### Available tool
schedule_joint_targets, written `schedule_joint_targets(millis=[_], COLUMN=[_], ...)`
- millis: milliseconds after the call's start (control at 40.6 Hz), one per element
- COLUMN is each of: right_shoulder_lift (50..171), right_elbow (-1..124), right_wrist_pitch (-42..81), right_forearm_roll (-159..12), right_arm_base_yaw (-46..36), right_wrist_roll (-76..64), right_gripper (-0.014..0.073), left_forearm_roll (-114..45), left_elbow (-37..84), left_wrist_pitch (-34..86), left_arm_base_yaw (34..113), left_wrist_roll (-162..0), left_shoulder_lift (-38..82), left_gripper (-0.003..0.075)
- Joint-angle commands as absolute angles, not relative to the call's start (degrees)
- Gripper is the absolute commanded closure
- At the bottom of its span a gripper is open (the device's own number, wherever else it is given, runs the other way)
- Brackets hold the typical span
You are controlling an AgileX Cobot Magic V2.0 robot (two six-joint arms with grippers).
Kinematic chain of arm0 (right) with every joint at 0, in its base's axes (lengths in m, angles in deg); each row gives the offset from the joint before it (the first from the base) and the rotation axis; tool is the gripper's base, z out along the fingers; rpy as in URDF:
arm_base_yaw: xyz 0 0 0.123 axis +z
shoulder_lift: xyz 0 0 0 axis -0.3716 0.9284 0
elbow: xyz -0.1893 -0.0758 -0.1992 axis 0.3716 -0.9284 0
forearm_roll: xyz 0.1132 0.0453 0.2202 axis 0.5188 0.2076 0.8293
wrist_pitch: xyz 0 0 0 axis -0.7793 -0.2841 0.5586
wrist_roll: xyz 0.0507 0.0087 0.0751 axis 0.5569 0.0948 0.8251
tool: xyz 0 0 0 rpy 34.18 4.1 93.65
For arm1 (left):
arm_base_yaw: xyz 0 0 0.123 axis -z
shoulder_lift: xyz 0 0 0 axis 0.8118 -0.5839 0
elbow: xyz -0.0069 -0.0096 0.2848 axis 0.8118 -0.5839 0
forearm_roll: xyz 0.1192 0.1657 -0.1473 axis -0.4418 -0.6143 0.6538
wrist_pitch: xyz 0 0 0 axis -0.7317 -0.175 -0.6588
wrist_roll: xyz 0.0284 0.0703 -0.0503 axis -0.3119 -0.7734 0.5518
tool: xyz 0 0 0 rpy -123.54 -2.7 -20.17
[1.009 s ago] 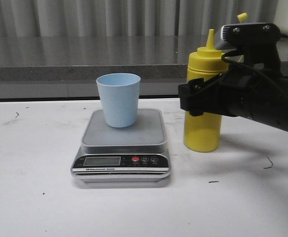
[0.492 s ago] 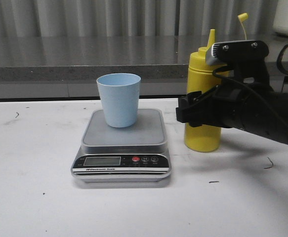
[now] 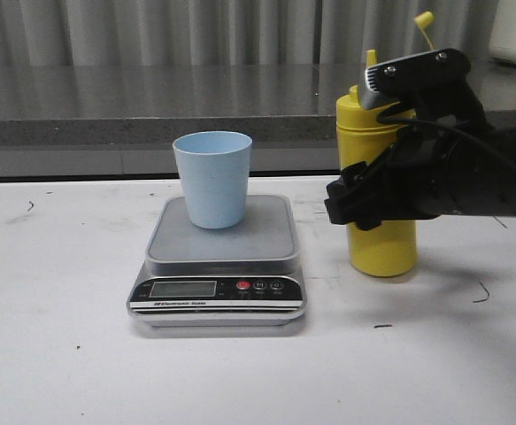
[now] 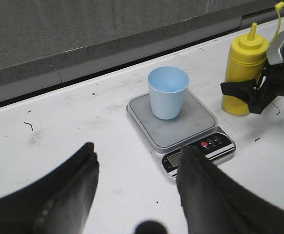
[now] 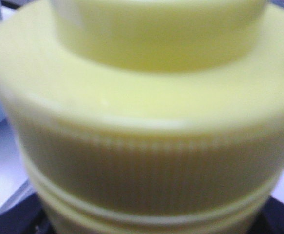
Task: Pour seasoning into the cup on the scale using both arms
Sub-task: 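Lift the yellow bottle and tilt its nozzle toward the cup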
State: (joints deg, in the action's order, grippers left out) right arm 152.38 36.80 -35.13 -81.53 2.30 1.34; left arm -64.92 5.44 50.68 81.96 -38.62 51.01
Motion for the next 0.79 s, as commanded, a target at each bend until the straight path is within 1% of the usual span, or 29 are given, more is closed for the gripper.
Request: schedule_joint_targets(millis=[0,172,394,566,763], right_shoulder_lift=[145.19,140.74,141.02,141.09,141.1], right_elbow=[38.1,41.51,53.73,61.2,67.1], right_wrist_pitch=[-35.53,-25.11,-3.85,4.3,11.14], right_forearm_roll=[-81.76,-81.72,-81.62,-81.68,-83.27], right_arm_base_yaw=[2.09,2.09,2.09,2.09,2.09], right_wrist_roll=[-8.0,-17.28,-25.12,-31.7,-32.95], right_gripper=[0.0245,0.0245,0.0245,0.0245,0.0245], left_forearm_roll=[-64.65,-64.65,-64.65,-64.65,-64.65], left_elbow=[6.83,6.83,6.83,6.83,6.83], left_wrist_pitch=[45.8,45.8,45.8,45.8,45.8], left_arm_base_yaw=[82.37,82.37,82.37,82.37,82.37], left_wrist_roll=[-38.6,-38.6,-38.6,-38.6,-38.6], left_shoulder_lift=[50.8,50.8,50.8,50.8,50.8], left_gripper=[0.0354,0.0354,0.0354,0.0354,0.0354])
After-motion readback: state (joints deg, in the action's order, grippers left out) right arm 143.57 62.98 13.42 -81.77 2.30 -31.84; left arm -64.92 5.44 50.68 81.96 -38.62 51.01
